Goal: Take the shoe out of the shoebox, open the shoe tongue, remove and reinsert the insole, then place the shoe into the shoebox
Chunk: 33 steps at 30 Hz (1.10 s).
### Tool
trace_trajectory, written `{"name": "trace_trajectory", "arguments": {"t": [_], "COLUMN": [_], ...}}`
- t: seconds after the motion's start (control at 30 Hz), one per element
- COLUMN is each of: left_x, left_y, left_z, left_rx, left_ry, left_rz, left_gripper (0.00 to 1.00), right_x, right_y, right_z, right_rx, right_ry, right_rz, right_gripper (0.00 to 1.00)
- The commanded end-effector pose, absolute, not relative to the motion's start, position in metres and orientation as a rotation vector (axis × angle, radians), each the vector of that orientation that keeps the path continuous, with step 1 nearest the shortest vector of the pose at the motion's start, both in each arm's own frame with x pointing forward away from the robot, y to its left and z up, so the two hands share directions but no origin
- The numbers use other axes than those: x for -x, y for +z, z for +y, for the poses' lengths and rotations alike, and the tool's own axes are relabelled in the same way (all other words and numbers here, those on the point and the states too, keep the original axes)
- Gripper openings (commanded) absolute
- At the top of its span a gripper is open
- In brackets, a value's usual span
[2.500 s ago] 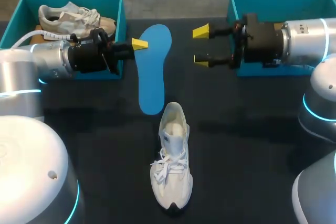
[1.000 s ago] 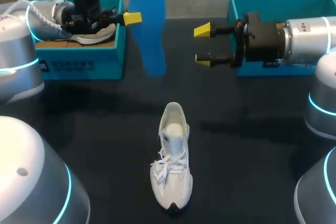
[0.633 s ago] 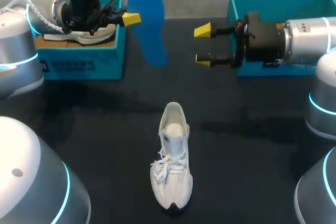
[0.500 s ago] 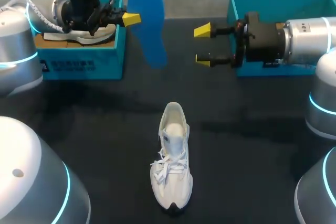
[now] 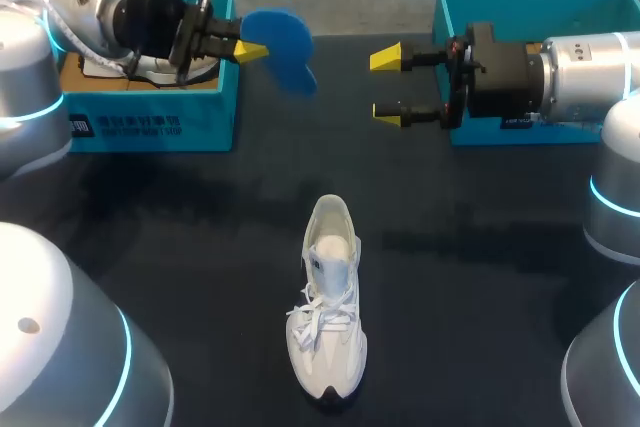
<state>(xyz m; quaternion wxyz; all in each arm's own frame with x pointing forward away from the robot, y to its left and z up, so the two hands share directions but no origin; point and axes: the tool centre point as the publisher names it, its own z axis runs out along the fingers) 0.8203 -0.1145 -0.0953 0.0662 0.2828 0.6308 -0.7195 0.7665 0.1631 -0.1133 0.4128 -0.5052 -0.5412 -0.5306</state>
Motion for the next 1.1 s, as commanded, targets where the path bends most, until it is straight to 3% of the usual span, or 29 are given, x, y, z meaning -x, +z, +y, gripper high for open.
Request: {"name": "trace_trajectory", "arguments": {"t": [0.03, 0.17, 0.63, 1.1], "left_x": [-0.813, -0.807, -0.807, -0.789], "left_y": [-0.096, -0.097, -0.097, -0.099], "left_z": [-0.12, -0.126, -0.127, -0.128], "left_rx": [-1.068, -1.159, -1.19, -1.406], "left_ry": [-1.94, -1.741, -1.736, -1.4], "left_rz": [1.616, 1.567, 1.528, 1.184], "left_gripper": [0.0, 0.0, 0.0, 0.0], "right_x": [-0.767, -0.767, -0.767, -0.767], "right_y": [-0.114, -0.114, -0.114, -0.114], "right_z": [0.165, 0.165, 0.165, 0.165], "right_rx": [1.271, 1.271, 1.271, 1.271], "right_ry": [-1.336, -1.336, -1.336, -1.336], "right_rz": [-1.36, -1.36, -1.36, -1.36], "right_gripper": [1.0, 1.0, 1.0, 1.0]}}
